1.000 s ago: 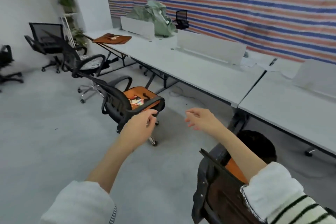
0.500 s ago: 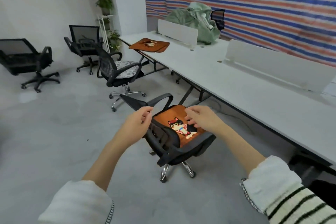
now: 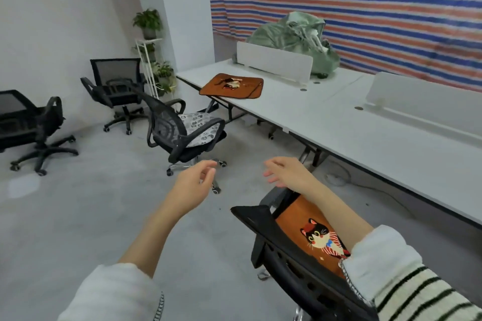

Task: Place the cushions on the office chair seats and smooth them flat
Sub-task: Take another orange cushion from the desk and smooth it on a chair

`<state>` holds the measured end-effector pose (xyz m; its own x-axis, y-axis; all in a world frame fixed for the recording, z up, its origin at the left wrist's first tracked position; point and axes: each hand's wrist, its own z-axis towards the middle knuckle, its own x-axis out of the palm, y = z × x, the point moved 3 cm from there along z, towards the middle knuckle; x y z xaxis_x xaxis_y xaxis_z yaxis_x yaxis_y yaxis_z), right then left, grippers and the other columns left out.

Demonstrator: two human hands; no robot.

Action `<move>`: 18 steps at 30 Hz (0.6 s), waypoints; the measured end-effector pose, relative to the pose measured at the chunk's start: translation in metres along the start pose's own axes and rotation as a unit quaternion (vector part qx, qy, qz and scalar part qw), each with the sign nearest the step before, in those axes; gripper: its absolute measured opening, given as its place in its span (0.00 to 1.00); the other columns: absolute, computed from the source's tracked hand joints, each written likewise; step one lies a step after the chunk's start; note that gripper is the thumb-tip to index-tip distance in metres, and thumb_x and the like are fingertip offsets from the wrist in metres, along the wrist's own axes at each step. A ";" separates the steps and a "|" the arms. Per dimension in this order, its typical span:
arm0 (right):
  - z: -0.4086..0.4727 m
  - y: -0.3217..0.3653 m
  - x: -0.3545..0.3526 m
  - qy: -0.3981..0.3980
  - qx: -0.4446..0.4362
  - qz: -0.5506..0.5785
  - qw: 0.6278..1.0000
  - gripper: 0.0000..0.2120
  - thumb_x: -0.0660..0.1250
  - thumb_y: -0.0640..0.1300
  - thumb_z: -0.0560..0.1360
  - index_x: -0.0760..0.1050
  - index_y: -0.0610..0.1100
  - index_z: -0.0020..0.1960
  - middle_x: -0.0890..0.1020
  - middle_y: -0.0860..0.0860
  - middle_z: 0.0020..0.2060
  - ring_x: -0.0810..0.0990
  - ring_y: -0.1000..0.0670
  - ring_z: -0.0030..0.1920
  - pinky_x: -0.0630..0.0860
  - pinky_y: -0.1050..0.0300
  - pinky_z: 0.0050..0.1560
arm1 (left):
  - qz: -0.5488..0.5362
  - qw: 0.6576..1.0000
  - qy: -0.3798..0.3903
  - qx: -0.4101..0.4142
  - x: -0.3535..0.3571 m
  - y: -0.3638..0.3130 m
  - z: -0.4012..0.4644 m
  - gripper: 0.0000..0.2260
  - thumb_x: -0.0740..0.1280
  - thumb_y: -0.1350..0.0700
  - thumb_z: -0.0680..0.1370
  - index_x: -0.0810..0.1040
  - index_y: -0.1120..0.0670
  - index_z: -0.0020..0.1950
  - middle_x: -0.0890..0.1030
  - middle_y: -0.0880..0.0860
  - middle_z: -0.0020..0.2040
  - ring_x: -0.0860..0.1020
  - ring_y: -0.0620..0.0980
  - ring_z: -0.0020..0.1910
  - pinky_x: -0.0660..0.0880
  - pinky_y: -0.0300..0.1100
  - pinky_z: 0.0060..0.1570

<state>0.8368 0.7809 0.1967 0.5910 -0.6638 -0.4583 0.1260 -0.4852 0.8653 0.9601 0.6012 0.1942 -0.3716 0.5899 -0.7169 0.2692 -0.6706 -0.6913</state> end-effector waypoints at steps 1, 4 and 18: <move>0.015 0.003 0.004 -0.009 0.008 0.007 1.000 0.16 0.57 0.48 0.80 0.73 0.42 0.63 0.80 0.48 0.50 0.79 0.49 0.48 0.77 0.53 0.55 | -0.007 1.000 0.004 0.002 -0.002 0.008 0.013 0.12 0.58 0.55 0.81 0.75 0.54 0.62 0.79 0.51 0.54 0.75 0.46 0.45 0.68 0.37 0.47; 0.078 0.015 0.029 -0.012 0.033 0.016 0.999 0.15 0.57 0.48 0.80 0.74 0.42 0.62 0.81 0.46 0.52 0.81 0.45 0.52 0.77 0.52 0.56 | -0.012 1.000 0.023 0.010 -0.014 0.048 0.072 0.13 0.58 0.55 0.81 0.75 0.54 0.63 0.79 0.51 0.57 0.74 0.45 0.49 0.67 0.35 0.50; 0.414 0.121 0.062 -0.078 0.046 0.032 0.995 0.09 0.57 0.45 0.80 0.74 0.44 0.56 0.80 0.47 0.45 0.78 0.49 0.45 0.73 0.58 0.45 | 0.012 0.999 0.035 0.028 -0.123 0.182 0.399 0.14 0.57 0.54 0.81 0.74 0.51 0.64 0.78 0.47 0.59 0.74 0.41 0.50 0.66 0.33 0.51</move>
<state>0.5589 0.4455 0.1884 0.4640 -0.7720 -0.4344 0.0142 -0.4838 0.8751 0.6999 0.2270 0.1922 -0.3016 0.6021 -0.7393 0.2257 -0.7083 -0.6689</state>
